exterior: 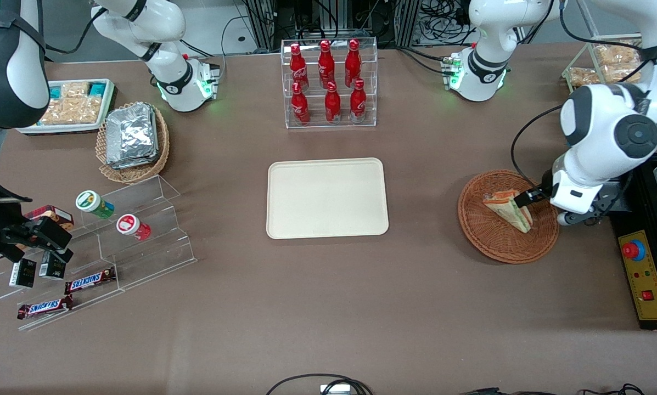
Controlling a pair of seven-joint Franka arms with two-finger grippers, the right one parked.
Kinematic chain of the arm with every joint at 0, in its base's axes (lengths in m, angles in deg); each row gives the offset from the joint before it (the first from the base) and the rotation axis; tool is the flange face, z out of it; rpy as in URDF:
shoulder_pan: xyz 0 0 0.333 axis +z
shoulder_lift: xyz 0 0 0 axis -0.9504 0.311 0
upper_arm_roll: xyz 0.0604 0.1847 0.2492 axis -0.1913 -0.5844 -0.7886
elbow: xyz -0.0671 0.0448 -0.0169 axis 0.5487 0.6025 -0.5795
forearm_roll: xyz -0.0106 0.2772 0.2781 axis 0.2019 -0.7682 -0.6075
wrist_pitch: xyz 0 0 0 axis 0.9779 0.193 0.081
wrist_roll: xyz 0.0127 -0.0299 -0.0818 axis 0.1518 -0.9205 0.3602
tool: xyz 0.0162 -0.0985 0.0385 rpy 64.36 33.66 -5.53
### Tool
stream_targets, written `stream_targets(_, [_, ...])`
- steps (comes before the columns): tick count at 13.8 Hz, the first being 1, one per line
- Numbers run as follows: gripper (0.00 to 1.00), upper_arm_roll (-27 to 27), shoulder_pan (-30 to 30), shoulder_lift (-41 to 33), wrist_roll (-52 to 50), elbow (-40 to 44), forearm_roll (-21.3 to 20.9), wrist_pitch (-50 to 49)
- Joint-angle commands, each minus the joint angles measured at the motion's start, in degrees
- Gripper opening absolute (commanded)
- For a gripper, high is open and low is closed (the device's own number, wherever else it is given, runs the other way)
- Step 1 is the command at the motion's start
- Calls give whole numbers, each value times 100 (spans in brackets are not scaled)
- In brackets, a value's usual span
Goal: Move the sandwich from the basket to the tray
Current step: 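Lower the open left gripper around the wrapped sandwich in the basket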
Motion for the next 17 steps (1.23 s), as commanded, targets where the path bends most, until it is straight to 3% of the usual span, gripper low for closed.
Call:
stream_targets(1, [100, -16, -32, -187, -685, -414, -86, 421])
stream_targets(6, [100, -16, -32, -21, -1460, -1134, -86, 1722])
stream_targets(17, [100, -25, -23, 630, -2032, -1531, -77, 2892])
